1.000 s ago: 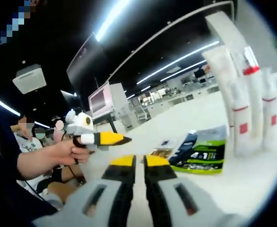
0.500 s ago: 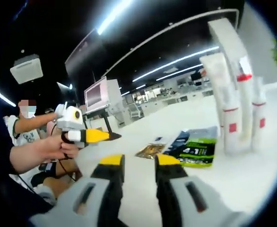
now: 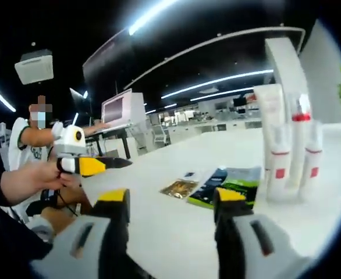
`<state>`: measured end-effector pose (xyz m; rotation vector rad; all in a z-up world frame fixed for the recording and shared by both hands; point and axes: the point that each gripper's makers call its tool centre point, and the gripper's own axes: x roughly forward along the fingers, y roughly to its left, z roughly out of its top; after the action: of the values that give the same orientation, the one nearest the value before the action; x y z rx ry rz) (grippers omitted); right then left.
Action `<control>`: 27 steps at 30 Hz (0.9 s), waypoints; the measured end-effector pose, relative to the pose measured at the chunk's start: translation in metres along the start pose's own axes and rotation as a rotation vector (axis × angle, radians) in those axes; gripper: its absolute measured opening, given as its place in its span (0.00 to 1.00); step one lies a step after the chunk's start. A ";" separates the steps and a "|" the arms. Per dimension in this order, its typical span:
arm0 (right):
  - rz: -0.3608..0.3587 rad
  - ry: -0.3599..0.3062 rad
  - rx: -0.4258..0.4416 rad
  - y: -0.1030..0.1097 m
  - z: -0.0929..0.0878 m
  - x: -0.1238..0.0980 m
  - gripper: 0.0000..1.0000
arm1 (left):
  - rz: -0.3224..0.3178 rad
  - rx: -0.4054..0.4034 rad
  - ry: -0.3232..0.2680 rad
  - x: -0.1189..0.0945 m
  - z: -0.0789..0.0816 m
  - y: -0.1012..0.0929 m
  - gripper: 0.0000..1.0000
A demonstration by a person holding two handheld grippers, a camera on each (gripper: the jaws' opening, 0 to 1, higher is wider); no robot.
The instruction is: Arrange the skincare products in the storage area until every visible bottle or jar stands upright without overlapping.
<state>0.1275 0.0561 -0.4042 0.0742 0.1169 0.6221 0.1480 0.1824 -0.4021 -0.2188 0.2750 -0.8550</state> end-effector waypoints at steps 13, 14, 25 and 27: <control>-0.002 0.060 -0.096 -0.012 -0.005 -0.018 1.00 | 0.073 0.054 -0.110 -0.043 0.005 0.019 1.00; -0.002 0.059 -0.100 -0.011 -0.005 -0.019 1.00 | 0.074 0.051 -0.110 -0.044 0.005 0.019 1.00; -0.013 0.033 -0.052 -0.017 -0.005 -0.020 1.00 | 0.079 0.061 -0.073 -0.044 -0.002 0.021 1.00; -0.015 0.033 -0.040 -0.018 -0.006 -0.021 1.00 | 0.077 0.062 -0.065 -0.044 -0.003 0.020 1.00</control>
<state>0.1204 0.0295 -0.4101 0.0245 0.1367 0.6107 0.1338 0.2284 -0.4047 -0.1768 0.1952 -0.7774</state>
